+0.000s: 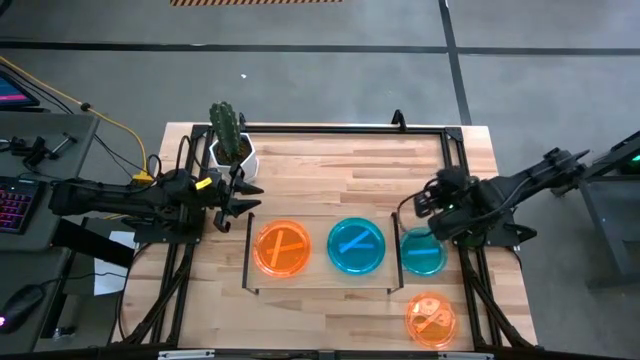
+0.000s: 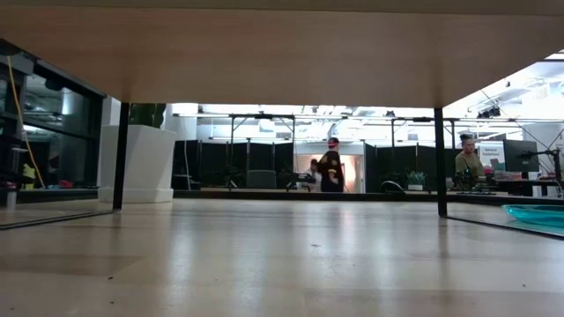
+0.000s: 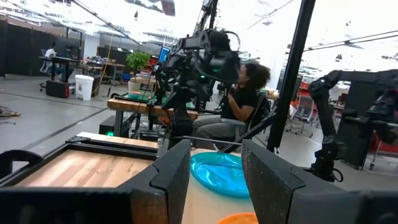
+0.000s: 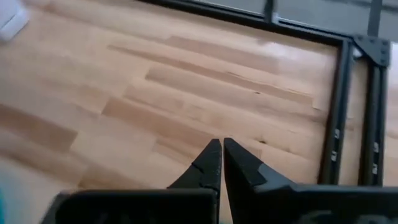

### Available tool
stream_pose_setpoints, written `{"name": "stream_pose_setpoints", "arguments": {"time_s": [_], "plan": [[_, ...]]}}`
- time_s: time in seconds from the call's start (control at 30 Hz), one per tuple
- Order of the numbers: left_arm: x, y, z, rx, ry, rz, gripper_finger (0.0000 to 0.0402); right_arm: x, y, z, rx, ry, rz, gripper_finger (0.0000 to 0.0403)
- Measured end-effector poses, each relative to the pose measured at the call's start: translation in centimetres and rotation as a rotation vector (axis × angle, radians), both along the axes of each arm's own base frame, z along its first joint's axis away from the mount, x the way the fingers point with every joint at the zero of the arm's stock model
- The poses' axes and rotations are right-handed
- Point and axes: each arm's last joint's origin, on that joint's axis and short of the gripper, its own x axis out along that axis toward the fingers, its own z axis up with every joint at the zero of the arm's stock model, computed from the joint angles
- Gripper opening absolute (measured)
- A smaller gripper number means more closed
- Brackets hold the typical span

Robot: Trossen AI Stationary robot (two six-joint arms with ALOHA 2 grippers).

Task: Place and stack plates onto a shelf
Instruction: Stack the blue transparent plate on top of the blue transparent plate

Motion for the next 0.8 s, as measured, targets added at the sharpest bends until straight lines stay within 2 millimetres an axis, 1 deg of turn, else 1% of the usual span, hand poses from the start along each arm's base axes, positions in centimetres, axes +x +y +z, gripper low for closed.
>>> {"name": "stream_pose_setpoints", "arguments": {"time_s": [0.1,0.17,0.33,0.37,0.4,0.47,0.53,0.6,0.7,0.8], "plan": [[0.0,0.0,0.0,0.000,-0.001,0.000,0.0136,-1.9,-1.3,-0.8,0.031,-0.060,-0.082,0.0000],[0.0,0.0,0.0,0.000,-0.001,0.003,0.0136,-2.9,-1.9,-1.9,0.067,-0.061,-0.128,0.0000],[0.0,0.0,0.0,0.000,-0.001,0.004,0.0136,-4.4,-2.1,-6.0,0.222,0.060,-0.198,0.0000],[0.0,0.0,0.0,-0.001,-0.001,0.004,0.0136,-4.5,-2.0,-6.9,0.255,0.091,-0.203,0.0000],[0.0,0.0,0.0,0.000,-0.001,0.004,0.0136,-4.4,-1.9,-7.0,0.273,0.111,-0.176,0.0000],[0.0,0.0,0.0,0.000,-0.001,0.004,0.0136,-3.9,-1.6,-6.5,0.300,0.116,-0.135,0.0000],[0.0,0.0,0.0,-0.001,-0.001,0.004,0.0136,-3.5,-1.3,-6.6,0.312,0.129,-0.104,0.0000],[0.0,0.0,0.0,-0.001,-0.001,0.005,0.0136,-3.1,-0.9,-6.6,0.367,0.137,-0.048,0.0000],[0.0,0.0,0.0,-0.001,0.000,0.005,0.0136,-2.8,-0.1,-7.4,0.477,0.197,0.037,0.0000],[0.0,0.0,0.0,-0.001,0.000,0.005,0.0136,-2.8,0.5,-7.9,0.507,0.242,0.097,0.0000]]}}
